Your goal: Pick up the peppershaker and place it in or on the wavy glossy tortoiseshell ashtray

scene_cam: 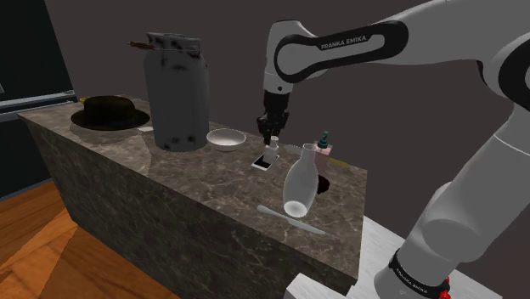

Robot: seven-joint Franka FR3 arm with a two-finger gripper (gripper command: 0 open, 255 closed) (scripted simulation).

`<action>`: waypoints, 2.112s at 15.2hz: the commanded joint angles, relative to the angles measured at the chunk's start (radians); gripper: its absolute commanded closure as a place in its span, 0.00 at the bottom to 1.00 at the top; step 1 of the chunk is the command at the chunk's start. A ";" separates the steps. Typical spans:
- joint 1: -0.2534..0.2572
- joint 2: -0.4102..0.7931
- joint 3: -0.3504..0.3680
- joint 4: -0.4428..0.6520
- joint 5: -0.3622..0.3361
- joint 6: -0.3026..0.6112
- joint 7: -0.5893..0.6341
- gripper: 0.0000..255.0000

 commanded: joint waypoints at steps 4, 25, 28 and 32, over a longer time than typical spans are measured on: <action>-0.042 -0.116 -0.067 -0.104 0.009 -0.011 -0.115 1.00; -0.140 -0.264 -0.242 -0.353 -0.041 0.089 -0.365 1.00; -0.140 -0.252 -0.242 -0.384 -0.041 0.132 -0.365 1.00; -0.140 -0.234 -0.243 -0.423 -0.041 0.189 -0.364 1.00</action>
